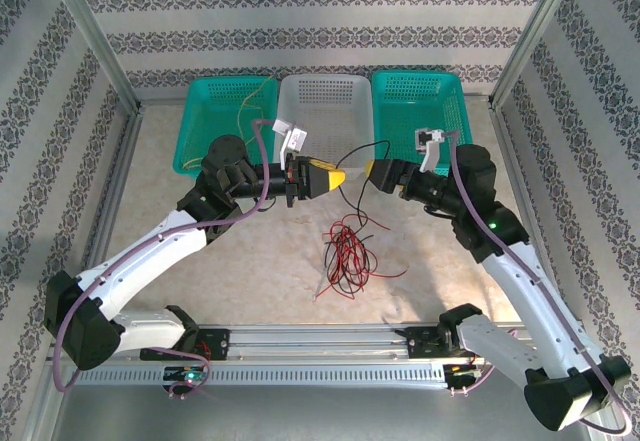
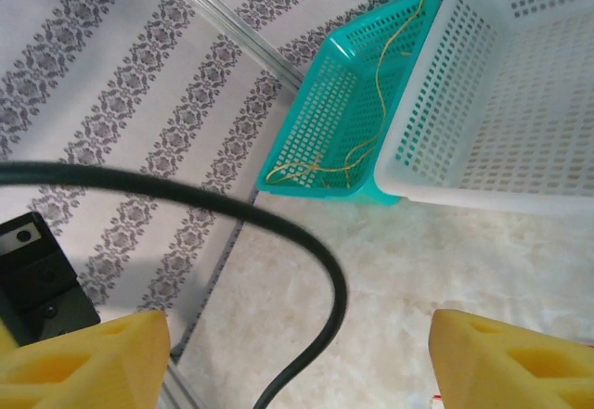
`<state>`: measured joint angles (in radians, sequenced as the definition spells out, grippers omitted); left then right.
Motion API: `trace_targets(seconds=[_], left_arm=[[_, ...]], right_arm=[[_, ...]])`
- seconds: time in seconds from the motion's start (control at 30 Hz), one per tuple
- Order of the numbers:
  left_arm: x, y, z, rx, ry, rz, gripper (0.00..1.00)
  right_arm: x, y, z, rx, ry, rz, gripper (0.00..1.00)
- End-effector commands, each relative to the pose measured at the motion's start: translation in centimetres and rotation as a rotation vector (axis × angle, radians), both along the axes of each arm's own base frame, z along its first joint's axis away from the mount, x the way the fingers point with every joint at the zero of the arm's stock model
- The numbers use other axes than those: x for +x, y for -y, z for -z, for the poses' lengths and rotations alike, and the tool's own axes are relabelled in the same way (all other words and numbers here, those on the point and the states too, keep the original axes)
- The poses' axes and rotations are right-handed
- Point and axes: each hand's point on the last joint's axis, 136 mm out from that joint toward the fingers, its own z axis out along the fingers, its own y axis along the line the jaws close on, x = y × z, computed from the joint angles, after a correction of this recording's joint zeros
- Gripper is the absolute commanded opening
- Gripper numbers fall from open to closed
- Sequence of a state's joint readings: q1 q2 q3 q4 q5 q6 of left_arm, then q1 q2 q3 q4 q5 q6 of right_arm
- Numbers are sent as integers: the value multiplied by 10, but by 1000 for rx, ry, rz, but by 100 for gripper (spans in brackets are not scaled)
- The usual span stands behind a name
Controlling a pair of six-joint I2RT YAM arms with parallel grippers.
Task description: Untangle the cables
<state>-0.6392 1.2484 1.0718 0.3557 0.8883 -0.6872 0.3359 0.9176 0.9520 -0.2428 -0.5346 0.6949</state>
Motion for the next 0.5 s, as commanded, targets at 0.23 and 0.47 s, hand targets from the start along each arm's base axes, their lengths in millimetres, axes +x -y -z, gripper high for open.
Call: trace_targets(seconds=[0.23,0.47], left_arm=[[-3,-12,-42,-81,93,-19,0],[3,-34,-61,-128,116,-86,0]], right_arm=[[17,2,20,36,-16,57,21],[25,38,54,2,-84,191,0]])
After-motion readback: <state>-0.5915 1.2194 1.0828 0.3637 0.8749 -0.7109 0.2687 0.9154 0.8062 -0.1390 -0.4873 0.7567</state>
